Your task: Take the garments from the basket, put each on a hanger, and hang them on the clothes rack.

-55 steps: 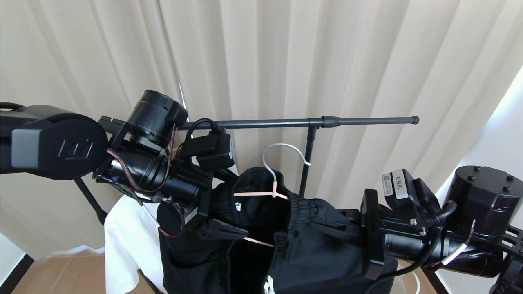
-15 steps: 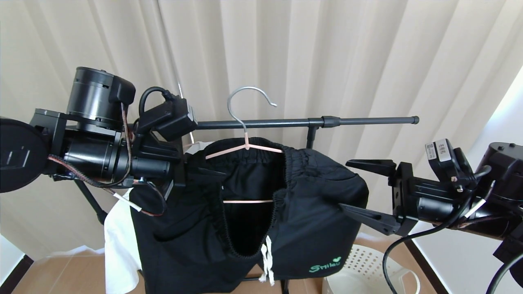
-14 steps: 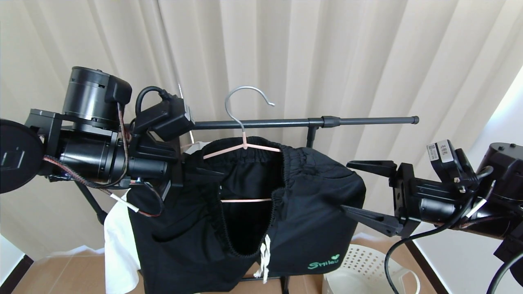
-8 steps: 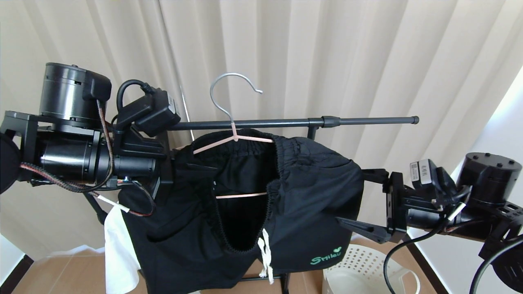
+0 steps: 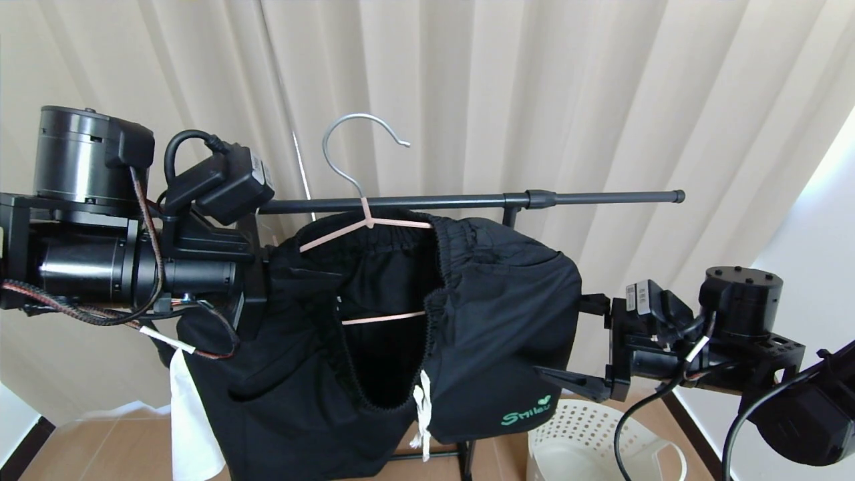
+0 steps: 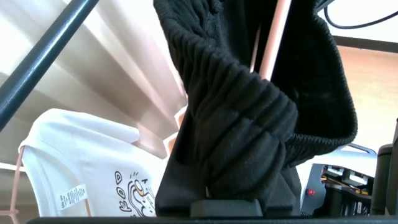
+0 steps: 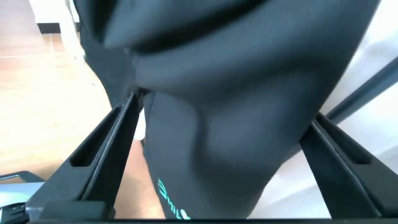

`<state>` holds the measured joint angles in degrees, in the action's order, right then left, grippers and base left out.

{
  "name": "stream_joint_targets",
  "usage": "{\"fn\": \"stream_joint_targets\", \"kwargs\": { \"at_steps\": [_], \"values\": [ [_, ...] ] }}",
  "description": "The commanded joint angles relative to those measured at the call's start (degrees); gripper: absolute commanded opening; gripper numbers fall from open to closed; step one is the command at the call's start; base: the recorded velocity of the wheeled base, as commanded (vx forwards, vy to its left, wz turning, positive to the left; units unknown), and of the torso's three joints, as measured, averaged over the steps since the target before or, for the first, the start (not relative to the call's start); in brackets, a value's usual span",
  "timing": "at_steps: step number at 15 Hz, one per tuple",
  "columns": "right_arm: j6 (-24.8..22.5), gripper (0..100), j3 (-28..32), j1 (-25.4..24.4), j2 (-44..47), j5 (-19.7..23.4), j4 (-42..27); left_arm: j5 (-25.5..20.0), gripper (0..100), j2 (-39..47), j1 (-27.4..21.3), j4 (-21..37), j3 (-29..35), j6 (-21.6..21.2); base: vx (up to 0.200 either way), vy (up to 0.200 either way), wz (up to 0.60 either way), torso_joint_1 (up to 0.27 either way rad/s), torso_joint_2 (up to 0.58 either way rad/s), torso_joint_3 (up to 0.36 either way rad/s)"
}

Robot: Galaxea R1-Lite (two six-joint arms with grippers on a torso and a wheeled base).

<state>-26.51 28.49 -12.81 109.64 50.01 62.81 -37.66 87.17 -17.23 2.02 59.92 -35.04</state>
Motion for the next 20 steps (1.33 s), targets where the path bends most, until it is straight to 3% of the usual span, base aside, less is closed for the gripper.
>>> {"fn": "stream_joint_targets", "kwargs": {
  "at_steps": [1, 4, 5, 20],
  "values": [
    [0.06, 100, 0.87, 0.07, 2.33, -0.44, 0.04, 0.04, 0, -0.43, 0.00, 0.00, -0.33, 0.06, 0.000, 0.000, 0.00, 0.000, 0.00, 0.000],
    [-0.03, 100, 1.04, 0.24, 2.59, -1.75, 0.12, 0.04, 0, -0.95, 0.09, 0.00, -0.94, 1.11, 0.000, 0.000, 0.00, 0.000, 0.00, 0.000],
    [0.06, 0, 1.31, 0.24, 2.86, -1.93, 0.12, 0.04, 0, -1.39, 0.09, 0.00, -0.94, 1.90, 0.000, 0.000, 0.00, 0.000, 0.00, 0.000],
    [0.15, 0, 4.56, 2.79, 6.73, -3.86, -0.23, -0.05, 0, -6.14, 2.28, -0.09, -3.49, 5.15, 0.000, 0.000, 0.00, 0.000, 0.00, 0.000]
  ]
}}
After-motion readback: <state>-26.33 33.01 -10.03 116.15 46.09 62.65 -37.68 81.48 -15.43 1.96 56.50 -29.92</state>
